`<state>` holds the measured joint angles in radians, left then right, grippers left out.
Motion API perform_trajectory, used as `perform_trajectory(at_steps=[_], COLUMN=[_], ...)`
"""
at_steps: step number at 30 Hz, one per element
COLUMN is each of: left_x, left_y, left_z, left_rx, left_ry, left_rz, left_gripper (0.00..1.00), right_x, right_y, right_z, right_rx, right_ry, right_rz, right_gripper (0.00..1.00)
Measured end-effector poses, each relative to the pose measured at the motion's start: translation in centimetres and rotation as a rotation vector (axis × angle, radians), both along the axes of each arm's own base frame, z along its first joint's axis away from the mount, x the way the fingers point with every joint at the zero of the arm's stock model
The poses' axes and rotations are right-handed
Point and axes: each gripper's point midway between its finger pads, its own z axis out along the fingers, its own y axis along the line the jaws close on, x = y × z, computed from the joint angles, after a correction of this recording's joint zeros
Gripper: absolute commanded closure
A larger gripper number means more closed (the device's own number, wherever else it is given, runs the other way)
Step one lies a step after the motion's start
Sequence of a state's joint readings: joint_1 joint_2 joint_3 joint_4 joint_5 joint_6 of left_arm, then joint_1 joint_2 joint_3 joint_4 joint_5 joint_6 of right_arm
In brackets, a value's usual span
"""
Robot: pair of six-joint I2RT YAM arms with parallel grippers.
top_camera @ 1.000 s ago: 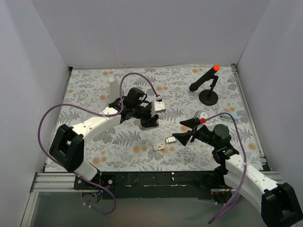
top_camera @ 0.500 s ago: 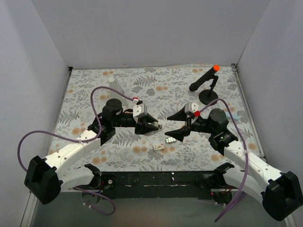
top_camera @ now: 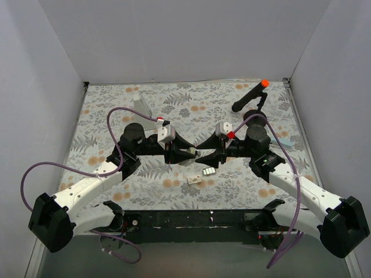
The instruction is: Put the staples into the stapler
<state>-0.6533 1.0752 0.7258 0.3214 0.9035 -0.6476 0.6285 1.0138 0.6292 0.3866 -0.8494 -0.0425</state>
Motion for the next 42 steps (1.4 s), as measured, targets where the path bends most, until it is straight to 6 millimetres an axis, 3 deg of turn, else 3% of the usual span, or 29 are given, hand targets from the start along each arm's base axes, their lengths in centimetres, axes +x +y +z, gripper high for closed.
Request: perform_trajectory(at_steps=[17,20,21,23,32,42], left_x=[-0.1,0.0,0.0,0.0,-0.4,0.6], left_y=[0.1,0.1,0.1,0.1,0.7,3.8], left_z=[0.0,0.1,0.1,0.1,1.1,2.7], left_rx=[0.001,0.001,0.000,-0.001,-0.046,-0.193], left_ry=[-0.009,-0.011,-0.011,-0.013,-0.044,0.004], left_rz=[-0.001,-0.001,-0.002,-0.002,0.020,0.118], left_gripper=[1.00,1.00,1.00,1.00,1.00,1.00], right_x=[-0.3,-0.3,-0.3,-0.3,-0.7,-0.3], right_y=[0.2,0.1,0.0,0.0,-0.4,-2.5], right_z=[0.4,0.5,0.6,0.6,1.7,2.2], right_rx=[-0.005,-0.004,-0.004,-0.005,0.010,0.071], right_ry=[0.015,0.015,0.016,0.018,-0.012,-0.018], right_rz=[0.023,0.016,0.012,0.005,-0.024,-0.109], right_gripper=[0.54,0.72,0.84,0.98,0.99,0.99])
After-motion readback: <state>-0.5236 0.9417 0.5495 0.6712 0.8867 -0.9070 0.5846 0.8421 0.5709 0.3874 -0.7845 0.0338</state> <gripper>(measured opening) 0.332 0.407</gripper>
